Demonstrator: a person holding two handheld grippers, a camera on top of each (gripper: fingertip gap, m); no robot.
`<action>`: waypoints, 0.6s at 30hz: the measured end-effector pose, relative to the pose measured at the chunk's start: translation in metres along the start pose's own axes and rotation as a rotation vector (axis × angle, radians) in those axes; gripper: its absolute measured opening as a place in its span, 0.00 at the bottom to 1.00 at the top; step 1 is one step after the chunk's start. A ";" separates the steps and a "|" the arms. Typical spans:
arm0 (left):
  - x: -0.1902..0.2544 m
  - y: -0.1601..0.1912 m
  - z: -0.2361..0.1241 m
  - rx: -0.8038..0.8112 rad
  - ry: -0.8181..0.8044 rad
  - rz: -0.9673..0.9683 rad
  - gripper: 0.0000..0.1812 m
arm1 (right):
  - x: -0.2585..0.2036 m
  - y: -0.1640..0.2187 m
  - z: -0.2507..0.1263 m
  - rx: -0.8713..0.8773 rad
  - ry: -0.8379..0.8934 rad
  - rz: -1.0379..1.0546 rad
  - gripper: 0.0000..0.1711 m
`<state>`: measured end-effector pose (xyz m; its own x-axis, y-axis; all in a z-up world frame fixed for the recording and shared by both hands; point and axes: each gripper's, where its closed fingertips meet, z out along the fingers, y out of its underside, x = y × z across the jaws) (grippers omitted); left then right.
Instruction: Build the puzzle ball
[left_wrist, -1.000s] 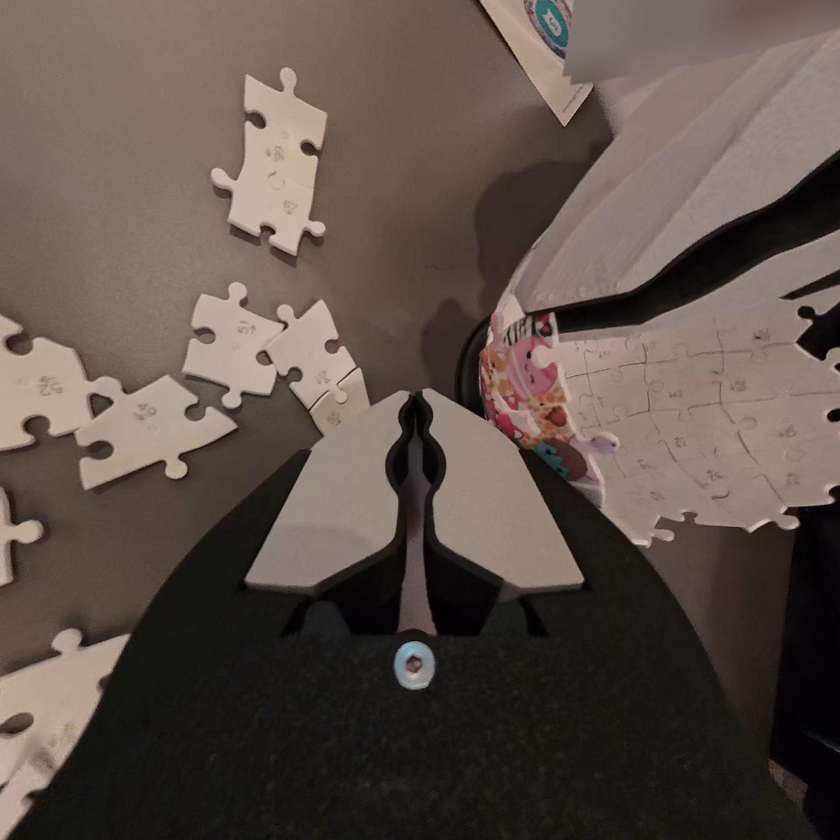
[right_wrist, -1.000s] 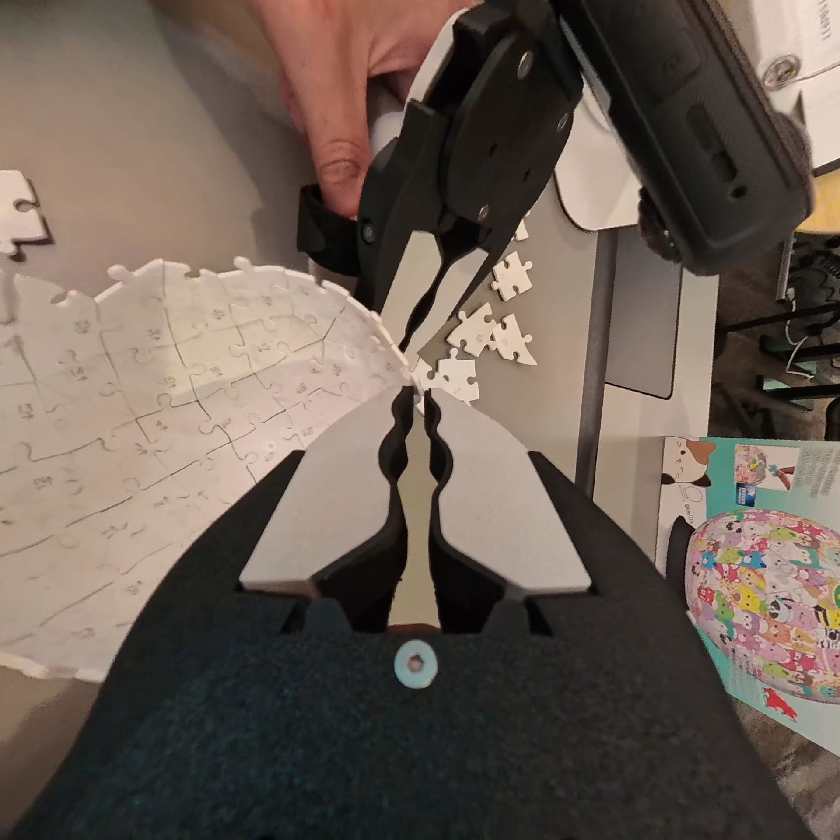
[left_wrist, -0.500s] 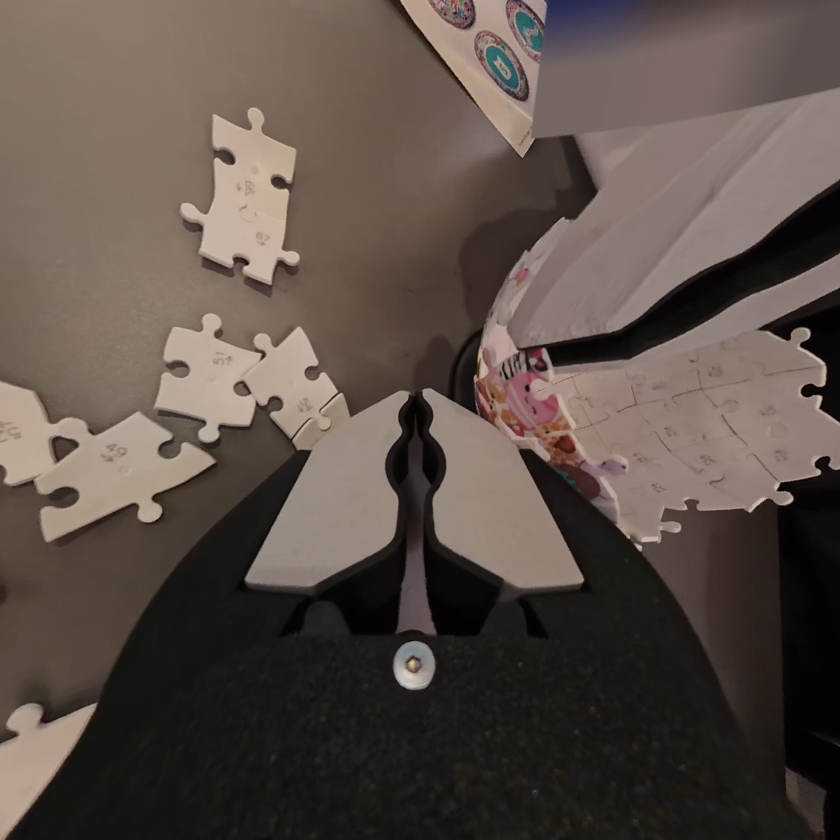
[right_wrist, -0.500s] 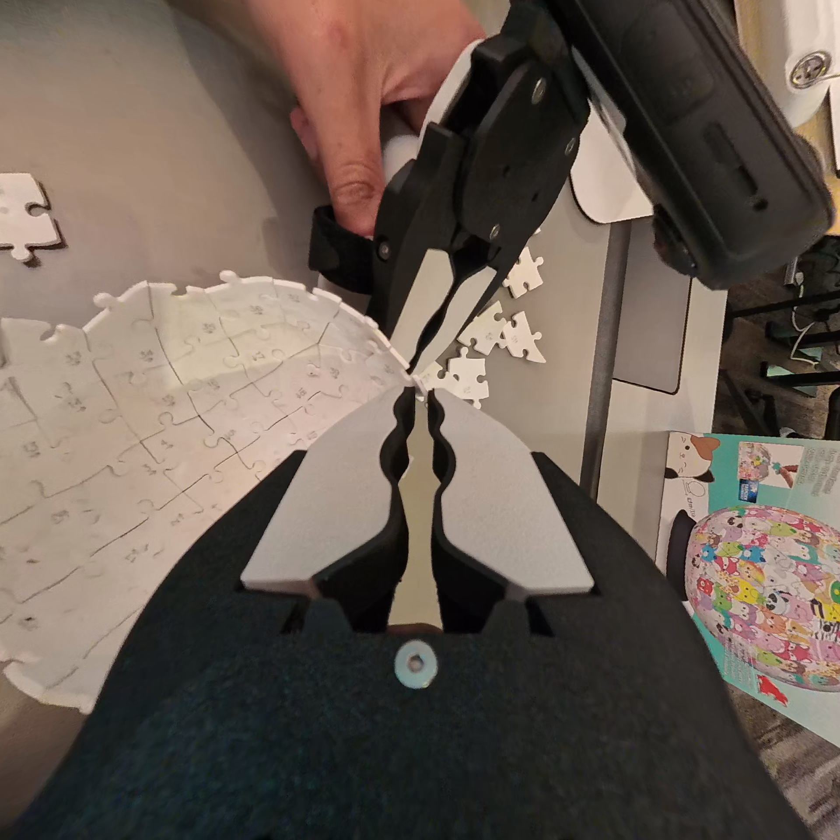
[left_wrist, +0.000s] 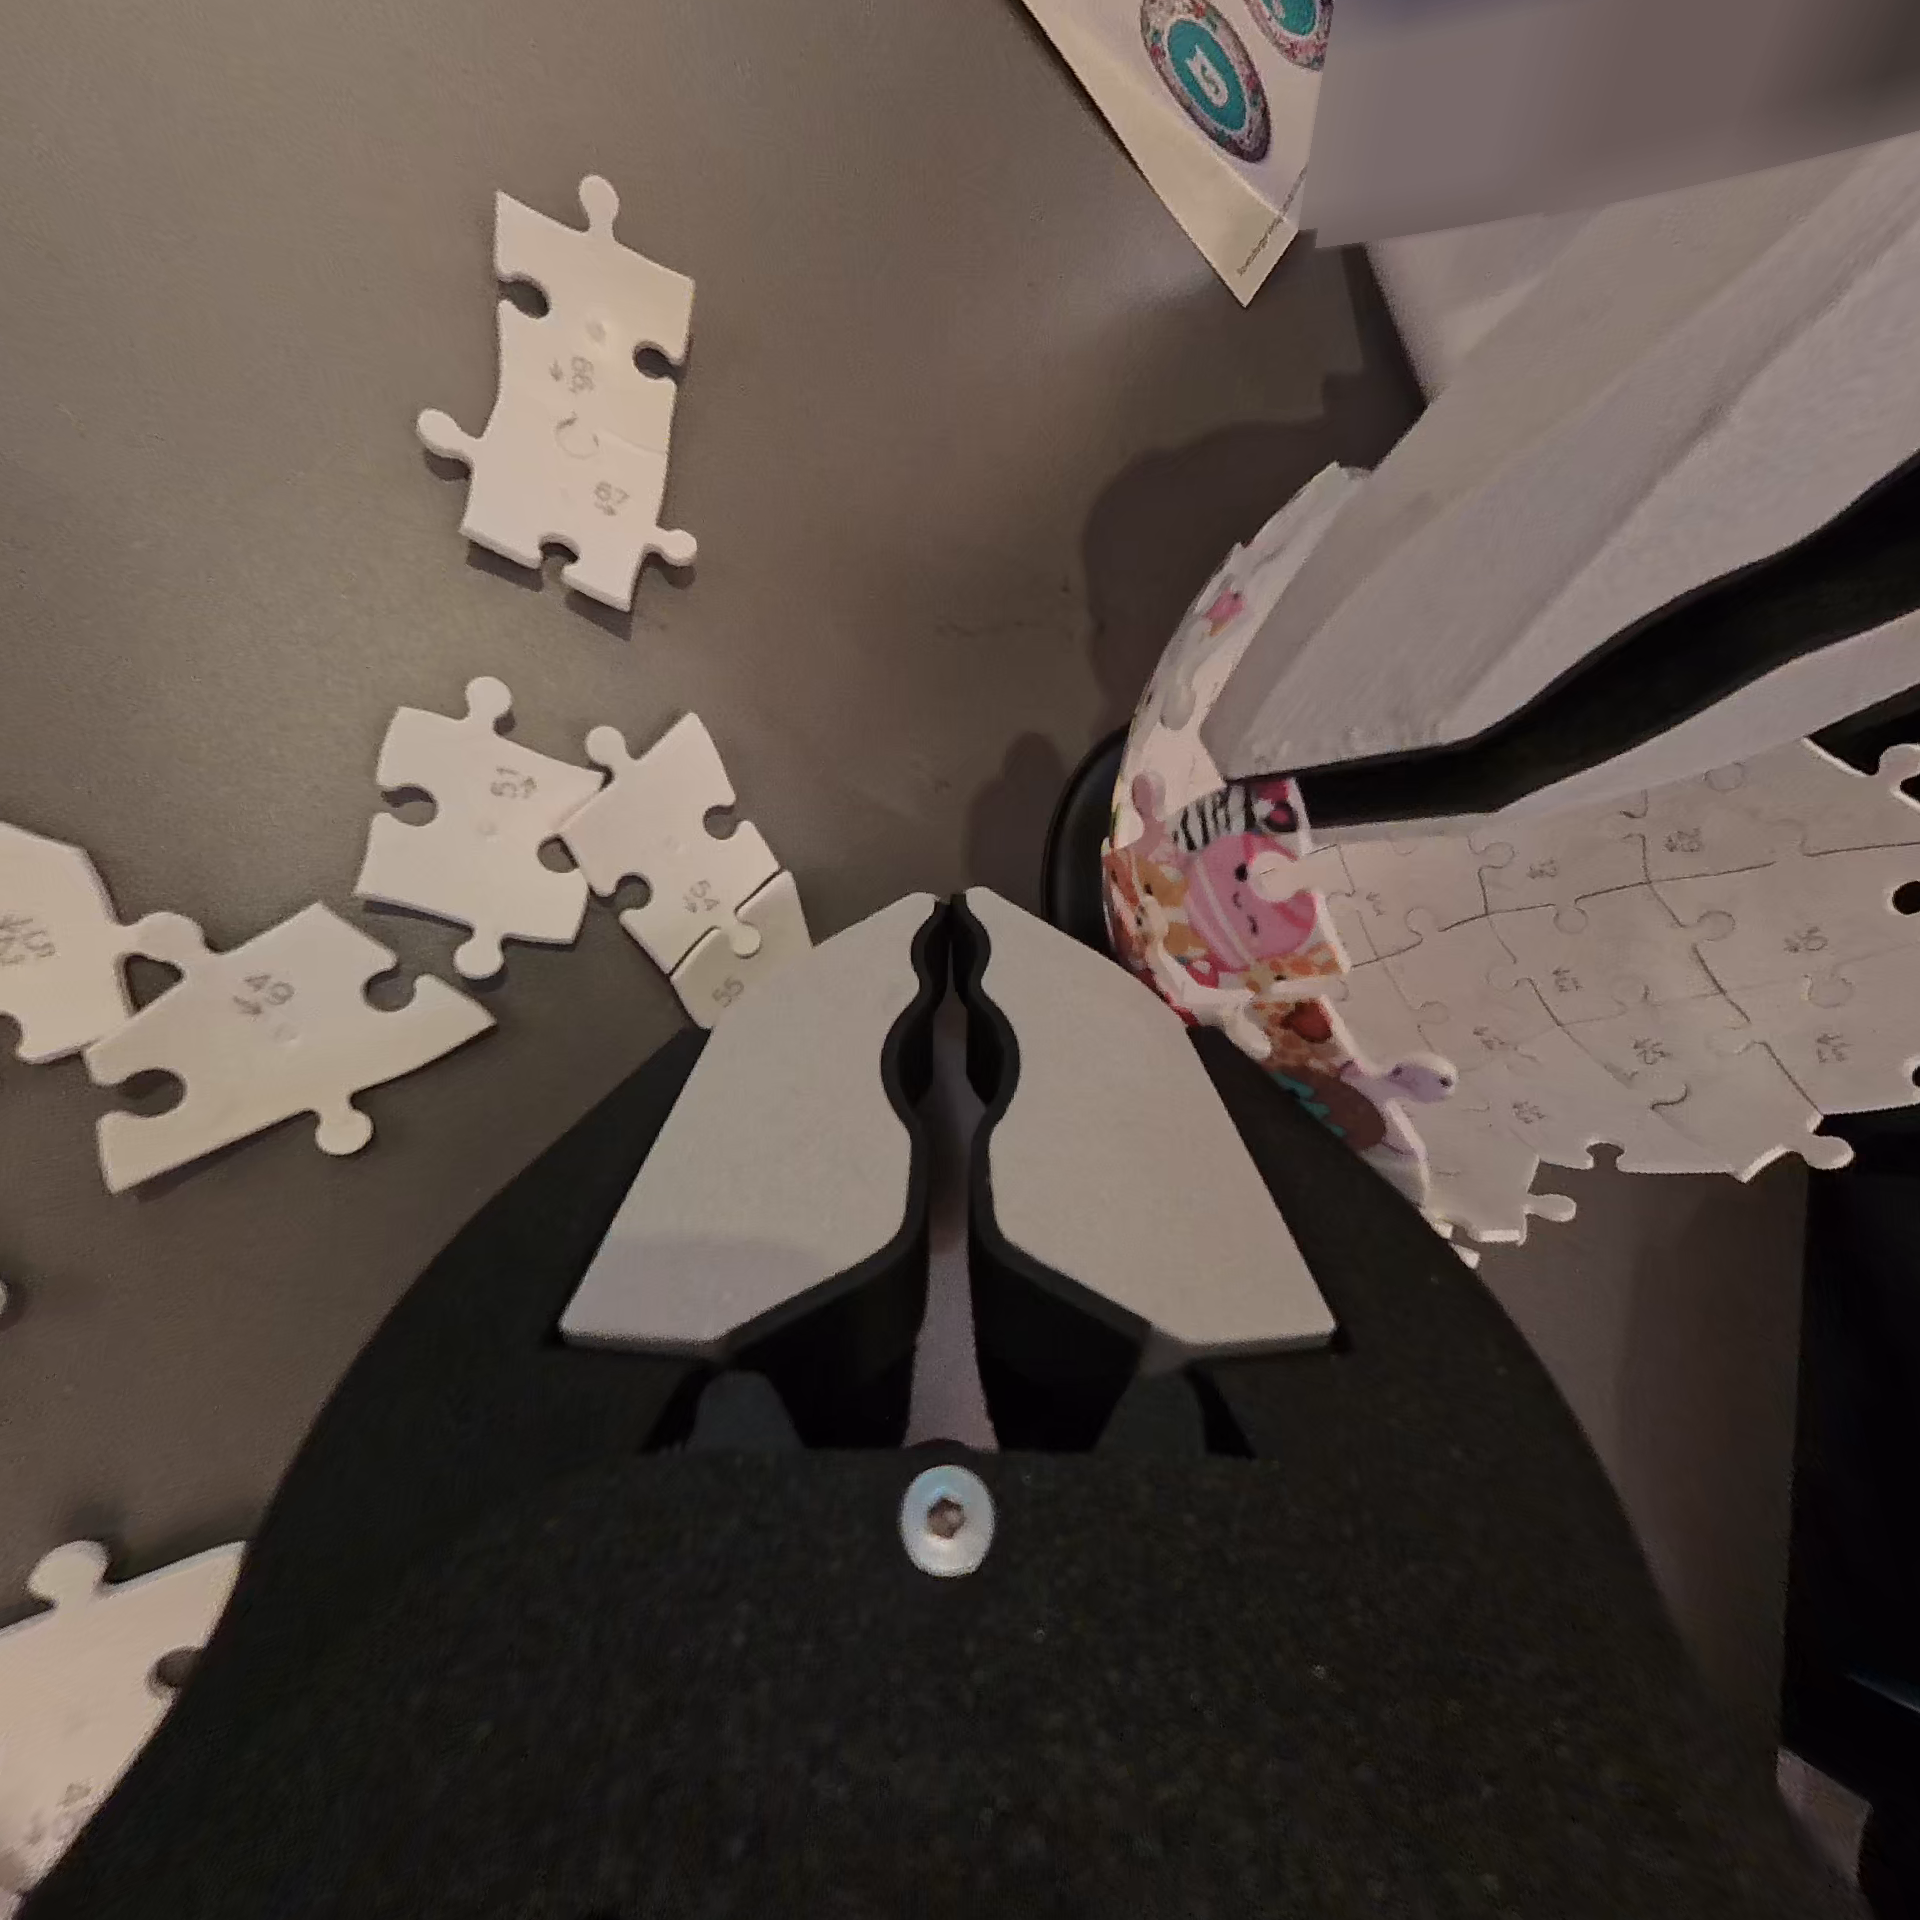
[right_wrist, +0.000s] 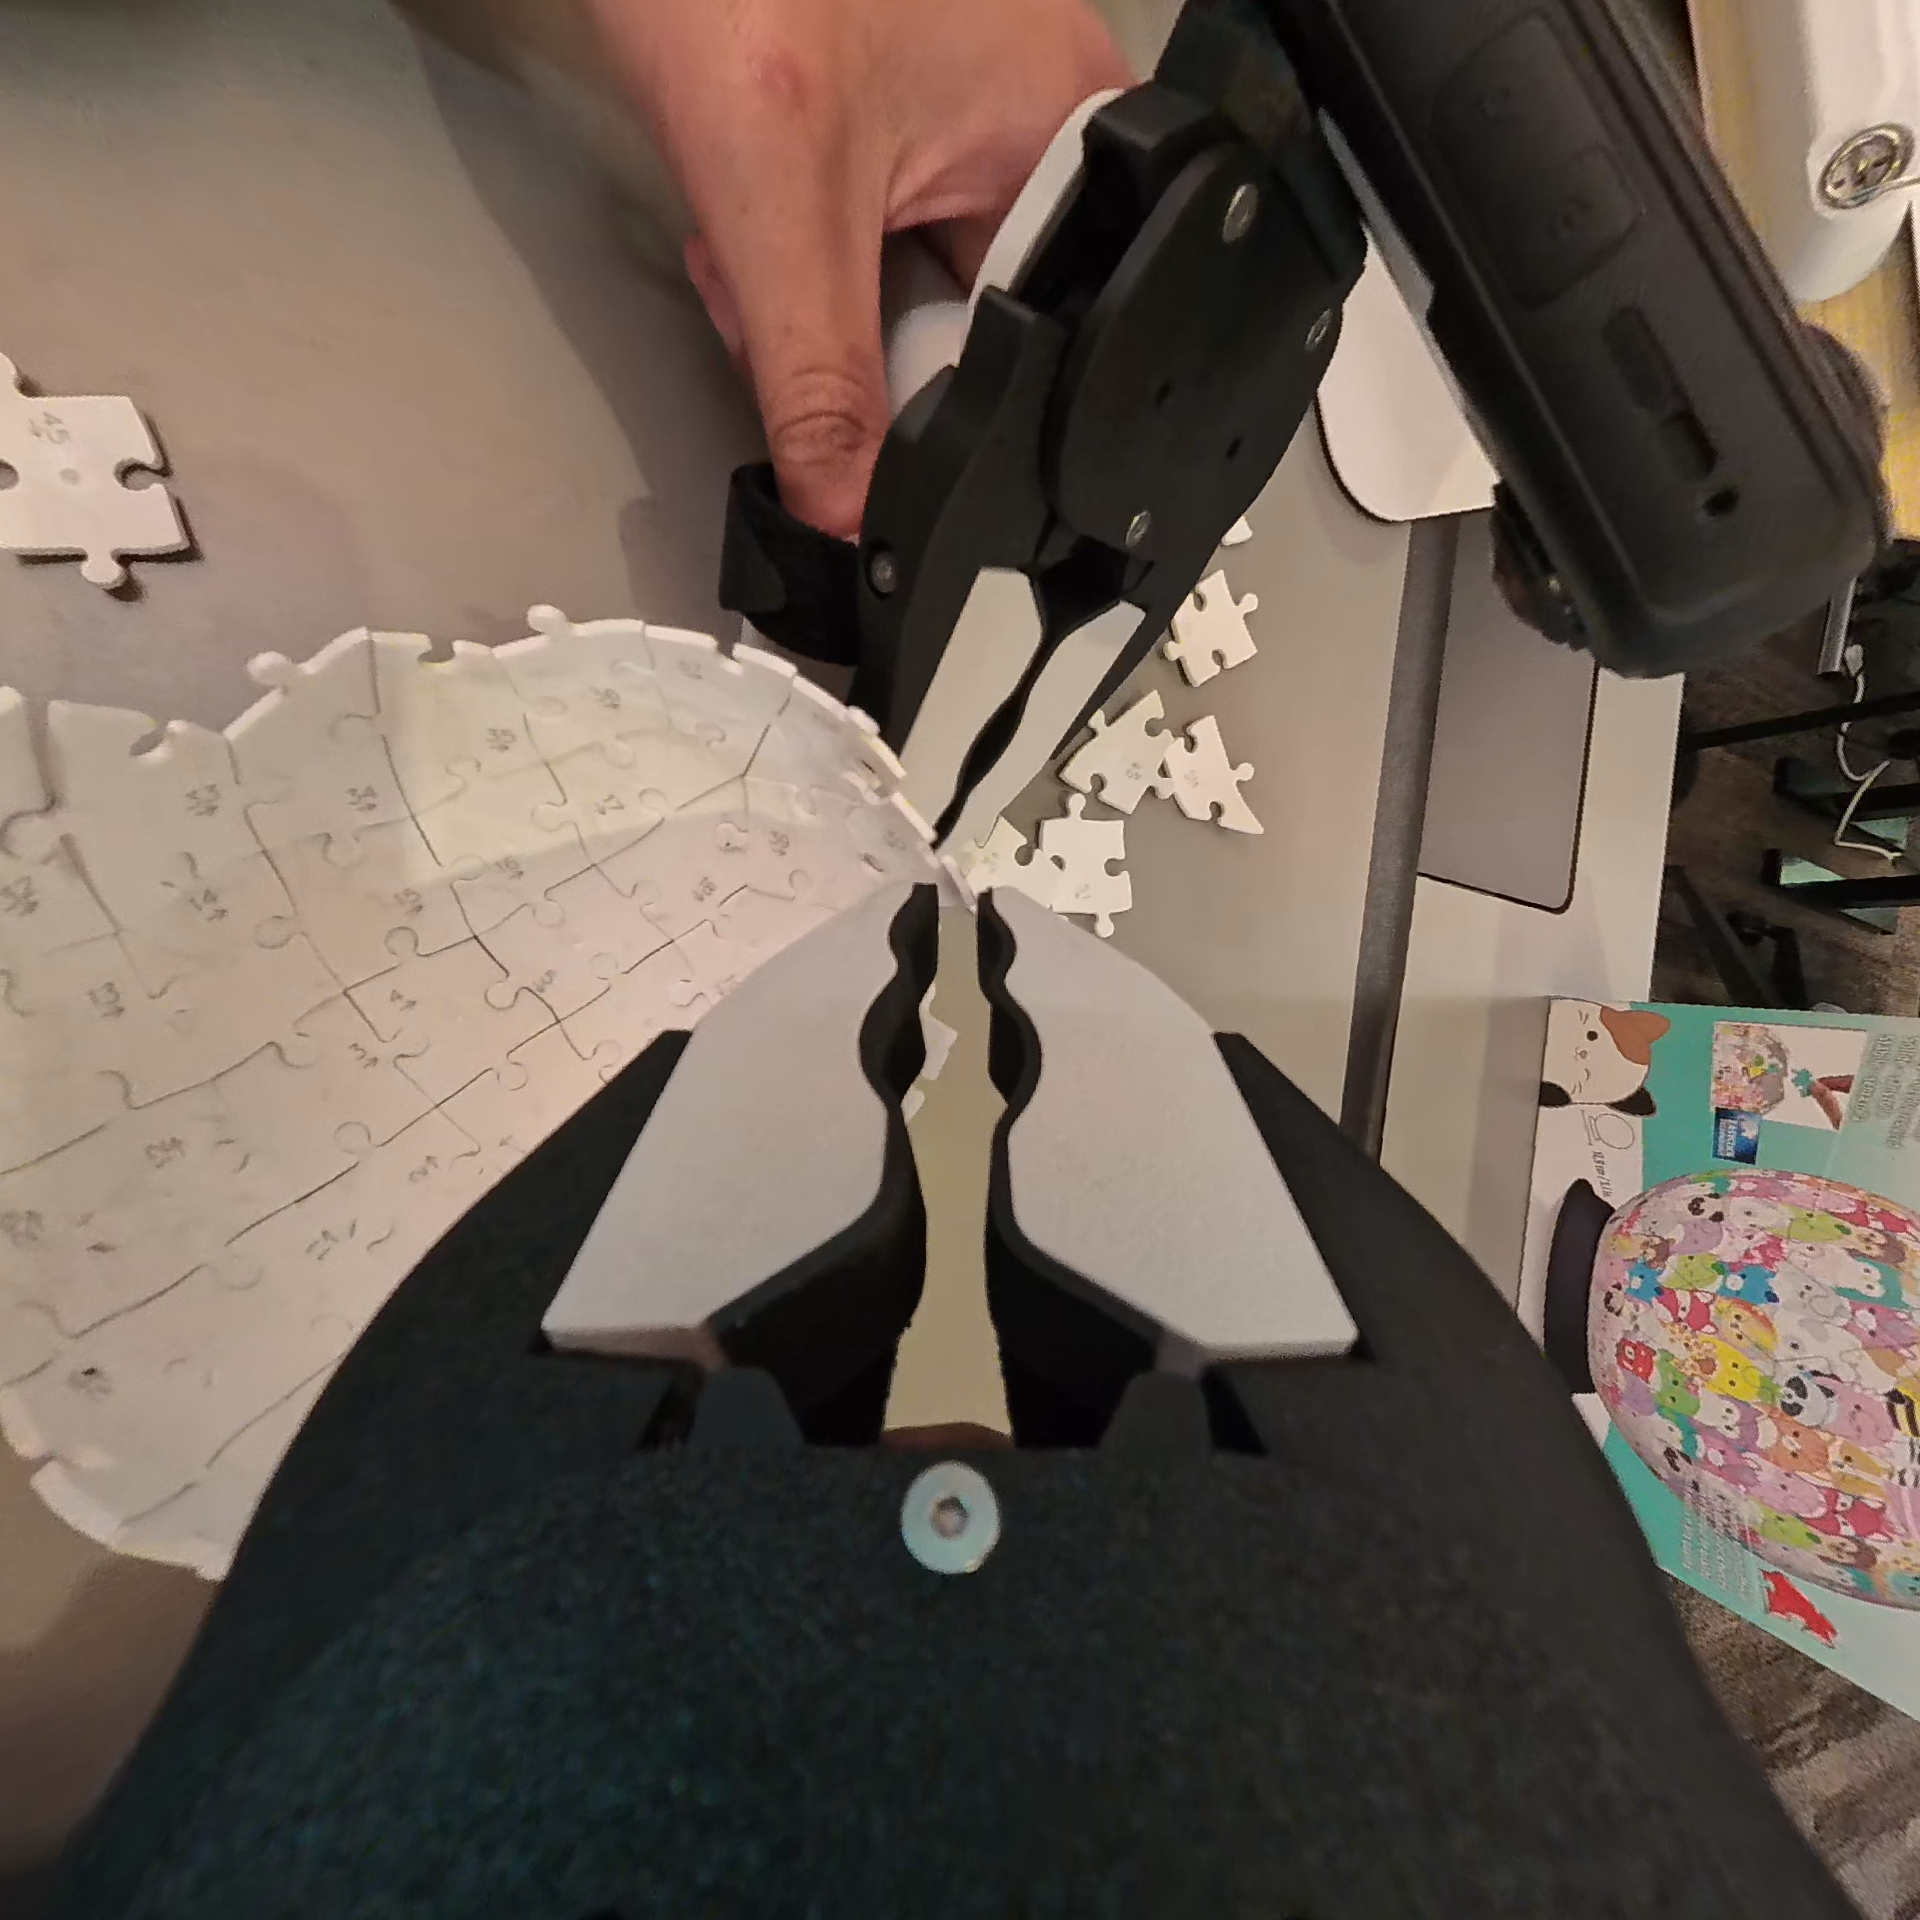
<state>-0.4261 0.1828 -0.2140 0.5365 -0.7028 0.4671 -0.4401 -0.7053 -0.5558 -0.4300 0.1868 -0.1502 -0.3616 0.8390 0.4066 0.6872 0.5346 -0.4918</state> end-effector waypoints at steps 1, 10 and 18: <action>0.000 0.001 0.000 -0.004 -0.004 0.004 0.00 | 0.000 0.000 0.000 0.000 0.001 -0.001 0.04; -0.002 0.004 -0.003 -0.031 -0.032 0.006 0.00 | -0.001 0.003 0.004 -0.014 -0.006 0.024 0.04; 0.000 -0.008 -0.045 0.014 -0.088 -0.008 0.01 | -0.001 0.003 0.002 -0.019 -0.020 0.046 0.03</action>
<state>-0.4552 0.1848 -0.1786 0.6016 -0.6858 0.4096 -0.4257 -0.7092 -0.5620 -0.4292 0.1873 -0.1538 -0.3421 0.8643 0.3686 0.7151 0.4940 -0.4946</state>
